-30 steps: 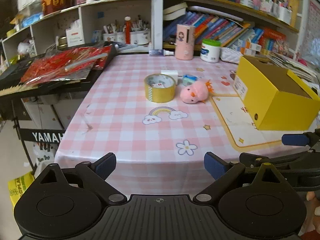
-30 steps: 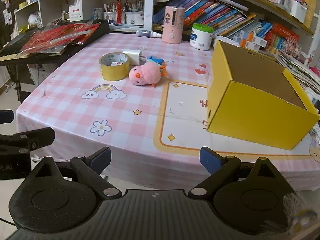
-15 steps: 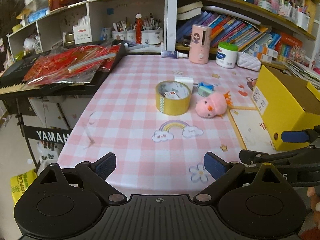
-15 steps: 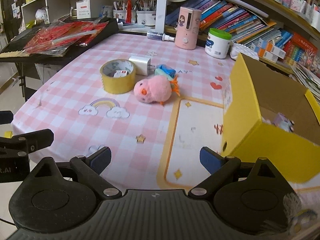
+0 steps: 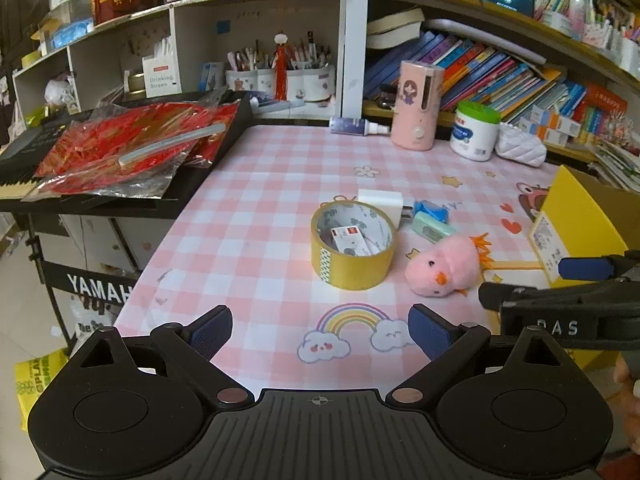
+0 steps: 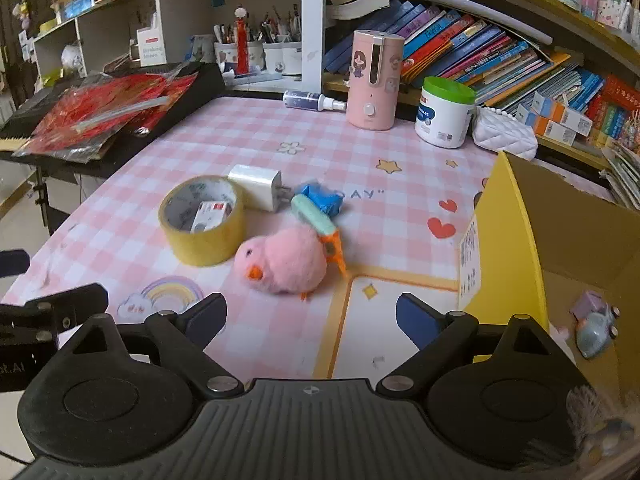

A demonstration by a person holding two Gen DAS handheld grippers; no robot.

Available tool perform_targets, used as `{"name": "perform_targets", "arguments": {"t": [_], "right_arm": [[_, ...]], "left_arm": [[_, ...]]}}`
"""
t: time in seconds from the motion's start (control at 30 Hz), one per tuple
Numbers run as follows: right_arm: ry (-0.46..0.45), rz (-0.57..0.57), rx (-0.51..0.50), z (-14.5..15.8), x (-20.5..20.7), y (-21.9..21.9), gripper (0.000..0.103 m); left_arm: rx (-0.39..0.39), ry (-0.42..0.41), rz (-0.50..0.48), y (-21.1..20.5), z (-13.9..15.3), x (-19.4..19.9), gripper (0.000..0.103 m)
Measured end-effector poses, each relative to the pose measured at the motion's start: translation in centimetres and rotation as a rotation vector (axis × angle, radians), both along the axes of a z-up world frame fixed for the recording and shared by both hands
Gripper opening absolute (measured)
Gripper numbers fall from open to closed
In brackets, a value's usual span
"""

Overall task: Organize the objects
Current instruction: 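Grasp the pink chick with the right gripper while the left gripper grasps the tape roll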

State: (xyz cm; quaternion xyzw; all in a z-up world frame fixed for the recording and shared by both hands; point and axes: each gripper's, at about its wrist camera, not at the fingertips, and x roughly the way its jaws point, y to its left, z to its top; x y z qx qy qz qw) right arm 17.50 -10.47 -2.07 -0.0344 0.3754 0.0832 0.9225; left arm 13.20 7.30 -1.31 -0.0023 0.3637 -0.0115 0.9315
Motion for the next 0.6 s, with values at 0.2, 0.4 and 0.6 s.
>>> {"name": "perform_targets", "arguments": {"t": [0.2, 0.4, 0.6], "right_arm": [[0.007, -0.007, 0.032, -0.4, 2.4, -0.5, 0.087], [0.049, 0.011, 0.042, -1.6, 5.0, -0.4, 0.087], [0.115, 0.041, 0.095, -3.0, 7.3, 0.1, 0.090]], "left_arm": [[0.014, 0.023, 0.013, -0.2, -0.5, 1.7, 0.096], [0.035, 0.041, 0.019, -0.7, -0.9, 3.3, 0.096], [0.042, 0.027, 0.060, -0.4, -0.6, 4.1, 0.096]]}}
